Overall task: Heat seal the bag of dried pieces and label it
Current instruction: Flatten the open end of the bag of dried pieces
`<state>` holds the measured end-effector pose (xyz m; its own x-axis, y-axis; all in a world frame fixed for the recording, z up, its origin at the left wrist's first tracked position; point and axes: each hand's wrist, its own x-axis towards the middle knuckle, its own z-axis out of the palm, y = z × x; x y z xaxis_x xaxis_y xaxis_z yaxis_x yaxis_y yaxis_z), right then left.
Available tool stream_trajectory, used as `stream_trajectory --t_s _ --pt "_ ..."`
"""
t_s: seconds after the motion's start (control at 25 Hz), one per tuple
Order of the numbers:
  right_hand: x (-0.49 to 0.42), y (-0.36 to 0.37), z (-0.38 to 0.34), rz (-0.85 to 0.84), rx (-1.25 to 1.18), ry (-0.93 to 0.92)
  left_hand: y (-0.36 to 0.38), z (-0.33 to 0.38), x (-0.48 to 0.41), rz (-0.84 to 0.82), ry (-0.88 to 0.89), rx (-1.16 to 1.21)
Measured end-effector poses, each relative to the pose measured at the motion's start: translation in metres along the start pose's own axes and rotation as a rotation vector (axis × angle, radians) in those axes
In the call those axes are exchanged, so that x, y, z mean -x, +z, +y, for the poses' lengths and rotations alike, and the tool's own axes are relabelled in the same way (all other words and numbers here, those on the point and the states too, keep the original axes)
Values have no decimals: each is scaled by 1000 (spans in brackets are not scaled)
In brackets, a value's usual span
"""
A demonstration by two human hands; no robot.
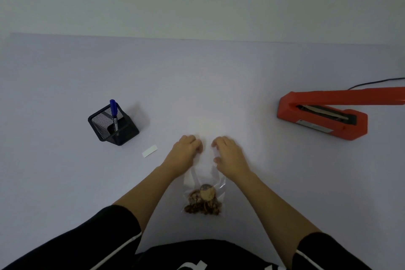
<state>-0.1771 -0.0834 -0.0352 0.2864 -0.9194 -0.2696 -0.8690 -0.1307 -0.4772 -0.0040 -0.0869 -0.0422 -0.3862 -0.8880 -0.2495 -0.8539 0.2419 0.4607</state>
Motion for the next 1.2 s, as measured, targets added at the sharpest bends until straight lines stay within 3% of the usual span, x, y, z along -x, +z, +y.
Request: stream_trajectory --t_s 0.24,0.56,0.76,1.2 --pt "25 16 1 103 -191 10 10 6 21 18 -64 145" --pt "29 14 -4 64 -173 -26 19 13 33 20 45 143" --pt "29 18 -4 35 -227 9 20 14 32 44 -13 222" --pt "7 1 0 -106 -129 4 -5 10 6 -162 -23 177"
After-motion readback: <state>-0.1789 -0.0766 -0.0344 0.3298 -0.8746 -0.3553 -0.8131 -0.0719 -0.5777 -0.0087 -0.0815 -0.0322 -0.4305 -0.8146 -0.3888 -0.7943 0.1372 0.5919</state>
